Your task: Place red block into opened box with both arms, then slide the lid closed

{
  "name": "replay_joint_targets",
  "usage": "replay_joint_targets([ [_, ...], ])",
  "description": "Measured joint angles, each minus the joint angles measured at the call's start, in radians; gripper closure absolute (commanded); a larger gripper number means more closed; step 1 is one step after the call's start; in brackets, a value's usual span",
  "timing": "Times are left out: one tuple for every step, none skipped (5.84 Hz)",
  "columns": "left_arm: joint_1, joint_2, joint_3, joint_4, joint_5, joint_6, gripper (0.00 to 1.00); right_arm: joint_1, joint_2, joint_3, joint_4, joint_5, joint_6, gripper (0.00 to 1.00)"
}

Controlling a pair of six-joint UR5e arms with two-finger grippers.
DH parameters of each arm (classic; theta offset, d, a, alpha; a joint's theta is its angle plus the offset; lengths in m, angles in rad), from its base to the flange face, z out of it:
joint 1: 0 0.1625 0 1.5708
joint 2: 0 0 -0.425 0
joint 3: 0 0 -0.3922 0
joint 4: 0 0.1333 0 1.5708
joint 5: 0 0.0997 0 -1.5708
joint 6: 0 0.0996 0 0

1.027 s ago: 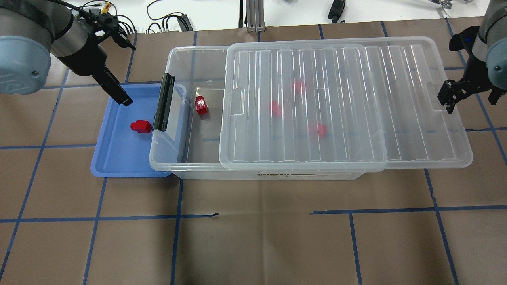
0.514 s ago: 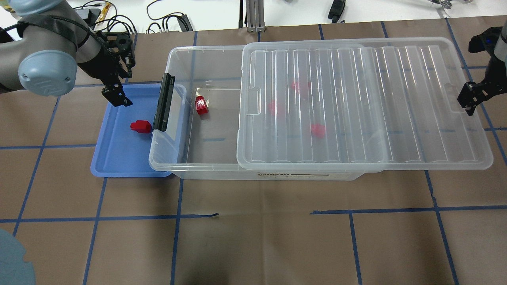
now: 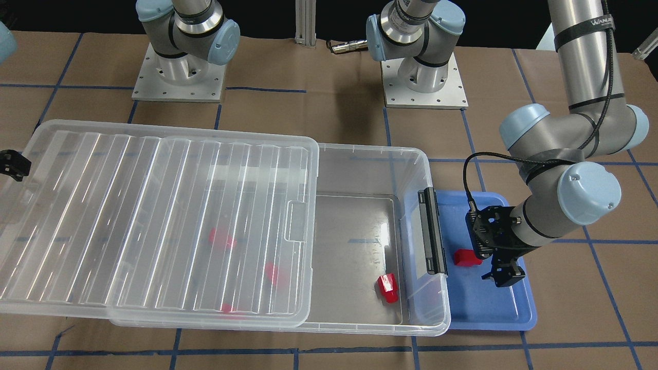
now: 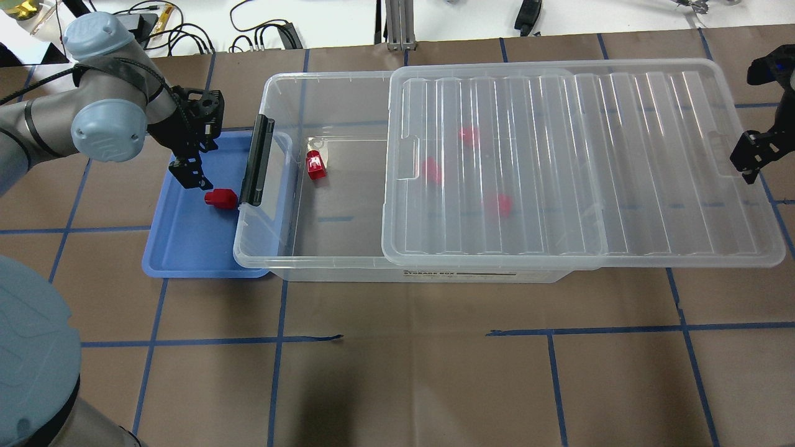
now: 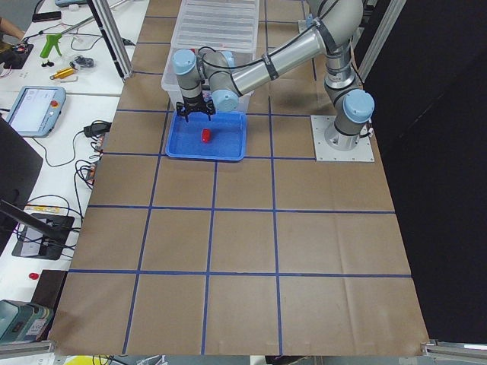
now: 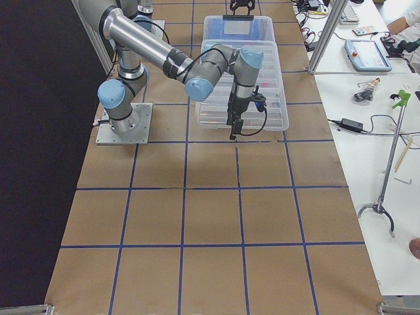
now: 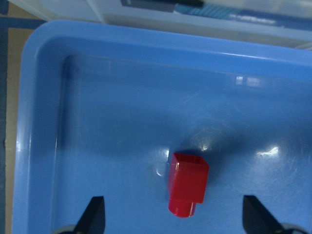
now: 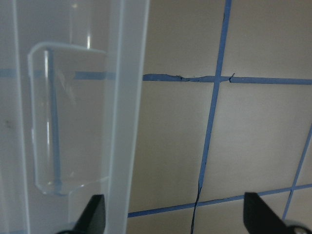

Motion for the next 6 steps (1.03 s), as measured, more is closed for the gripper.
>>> replay_joint_targets([
  [0.005, -0.028, -0.012, 0.02, 0.005, 0.028, 0.02, -0.02, 0.0, -0.002, -0.001, 0.001, -0.022, 0.0],
  [0.006, -0.051, -0.03, 0.051, 0.012, 0.036, 0.03, -0.029, 0.0, -0.003, -0.001, -0.004, -0.03, 0.0],
  [0.006, -0.07, -0.044, 0.074, 0.014, 0.038, 0.2, -0.037, 0.0, -0.005, -0.001, -0.011, -0.033, 0.0],
  [0.006, -0.083, -0.052, 0.092, 0.015, 0.04, 0.71, -0.041, -0.003, -0.008, 0.0, -0.013, -0.031, 0.0],
  [0.005, -0.089, -0.058, 0.109, 0.015, 0.044, 0.9, -0.042, -0.01, -0.013, 0.001, -0.013, -0.026, 0.0],
  [0.004, -0.086, -0.06, 0.12, 0.015, 0.046, 0.93, -0.041, -0.018, -0.03, 0.006, -0.012, -0.02, 0.0],
])
